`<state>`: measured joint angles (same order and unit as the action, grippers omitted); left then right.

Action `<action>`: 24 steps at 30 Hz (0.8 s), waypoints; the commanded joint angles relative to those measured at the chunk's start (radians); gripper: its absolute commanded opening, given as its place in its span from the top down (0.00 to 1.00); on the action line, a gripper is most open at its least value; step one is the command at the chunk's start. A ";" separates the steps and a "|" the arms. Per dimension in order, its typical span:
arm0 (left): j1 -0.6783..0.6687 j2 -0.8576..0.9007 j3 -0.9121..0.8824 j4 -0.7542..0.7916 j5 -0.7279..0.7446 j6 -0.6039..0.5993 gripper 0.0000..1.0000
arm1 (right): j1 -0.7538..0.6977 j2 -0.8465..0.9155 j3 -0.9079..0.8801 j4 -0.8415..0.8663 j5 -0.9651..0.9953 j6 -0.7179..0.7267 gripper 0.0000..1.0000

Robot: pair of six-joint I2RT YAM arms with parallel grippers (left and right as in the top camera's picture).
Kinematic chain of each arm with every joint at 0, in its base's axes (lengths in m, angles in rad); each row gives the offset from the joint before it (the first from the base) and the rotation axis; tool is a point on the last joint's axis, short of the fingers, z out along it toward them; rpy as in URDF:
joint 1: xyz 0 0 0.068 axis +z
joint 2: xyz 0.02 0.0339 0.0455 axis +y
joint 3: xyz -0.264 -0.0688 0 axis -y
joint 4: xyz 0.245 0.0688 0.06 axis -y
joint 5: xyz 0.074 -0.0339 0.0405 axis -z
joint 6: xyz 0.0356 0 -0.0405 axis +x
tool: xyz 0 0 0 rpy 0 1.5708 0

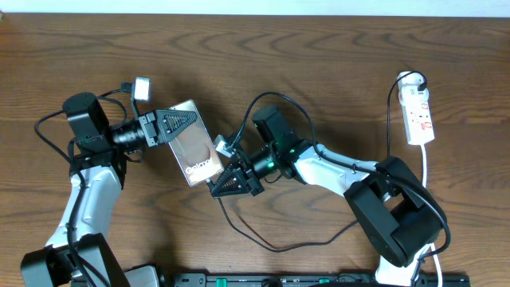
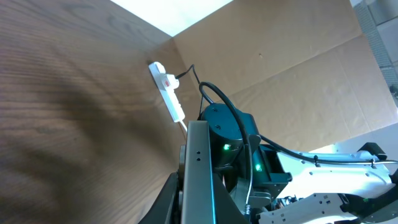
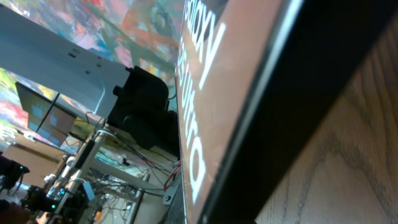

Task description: Plug charger to phone and switch on socket

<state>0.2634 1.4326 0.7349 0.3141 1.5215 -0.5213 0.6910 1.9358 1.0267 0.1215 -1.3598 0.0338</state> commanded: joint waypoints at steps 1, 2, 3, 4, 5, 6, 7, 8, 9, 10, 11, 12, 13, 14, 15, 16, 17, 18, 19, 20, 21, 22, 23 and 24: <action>-0.003 -0.002 0.003 0.002 0.050 0.016 0.93 | 0.010 0.002 -0.001 0.003 -0.004 0.007 0.99; -0.003 -0.002 0.003 0.002 0.050 0.020 0.93 | 0.010 0.002 -0.001 0.003 -0.004 0.007 0.99; -0.003 -0.002 0.003 0.002 0.050 0.024 0.93 | 0.010 0.002 -0.001 0.003 -0.004 0.008 0.99; -0.003 -0.002 0.003 0.002 0.050 0.026 0.92 | 0.010 0.002 -0.001 0.003 -0.004 0.008 0.99; -0.003 -0.002 0.003 0.002 0.050 0.031 0.93 | 0.010 0.002 -0.001 0.003 -0.004 0.008 0.99; -0.003 -0.002 0.003 0.002 0.050 0.031 0.93 | 0.010 0.002 -0.001 0.003 -0.004 0.007 0.99; -0.003 -0.002 0.003 0.002 0.050 0.031 0.93 | 0.010 0.002 -0.001 0.003 -0.004 0.007 0.99; -0.003 -0.002 0.003 0.002 0.050 0.031 0.92 | 0.010 0.002 -0.001 0.003 -0.004 0.007 0.99; -0.003 -0.002 0.003 0.002 0.050 0.031 0.93 | 0.010 0.002 -0.001 0.003 -0.004 0.007 0.99; -0.003 -0.002 0.003 0.002 0.050 0.031 0.92 | 0.010 0.002 -0.001 0.003 -0.004 0.007 0.99; -0.003 -0.002 0.003 0.002 0.050 0.031 0.92 | 0.010 0.002 -0.001 0.003 -0.004 0.007 0.99; -0.003 -0.002 0.003 0.002 0.050 0.032 0.93 | 0.010 0.002 -0.001 0.003 -0.004 0.007 0.99; -0.003 -0.002 0.003 0.002 0.050 0.034 0.92 | 0.010 0.002 -0.001 0.006 -0.004 0.007 0.99; -0.003 -0.002 0.003 0.002 0.050 0.040 0.93 | 0.010 0.002 -0.001 0.007 -0.004 0.008 0.99; -0.003 -0.002 0.003 0.002 0.050 0.043 0.93 | 0.010 0.002 -0.001 0.010 -0.004 0.008 0.99; -0.003 -0.002 0.003 0.002 0.050 0.043 0.92 | 0.010 0.002 -0.001 0.013 -0.004 0.012 0.99; -0.003 -0.002 0.003 0.002 0.050 0.043 0.93 | 0.010 0.002 -0.001 0.019 -0.004 0.019 0.99; -0.003 -0.002 0.003 0.002 0.050 0.043 0.93 | 0.010 0.002 -0.001 0.026 -0.004 0.022 0.99; -0.003 -0.002 0.003 0.002 0.050 0.043 0.93 | 0.010 0.002 -0.001 0.029 -0.004 0.022 0.99; -0.003 -0.002 0.003 0.002 0.050 0.043 0.92 | 0.010 0.002 -0.001 0.034 -0.004 0.022 0.99; -0.003 -0.002 0.003 0.002 0.050 0.043 0.93 | 0.010 0.002 -0.001 0.037 -0.004 0.023 0.99; -0.003 -0.002 0.003 0.002 0.050 0.043 0.93 | 0.010 0.002 -0.001 0.040 -0.004 0.023 0.99; -0.003 -0.002 0.003 0.002 0.050 0.043 0.93 | 0.010 0.002 -0.001 0.043 -0.005 0.026 0.99; -0.003 -0.002 0.003 0.002 0.050 0.043 0.92 | 0.009 0.002 -0.001 0.043 -0.005 0.026 0.99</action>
<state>0.2638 1.4326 0.7349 0.3157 1.5246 -0.4927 0.6918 1.9358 1.0237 0.1516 -1.3533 0.0498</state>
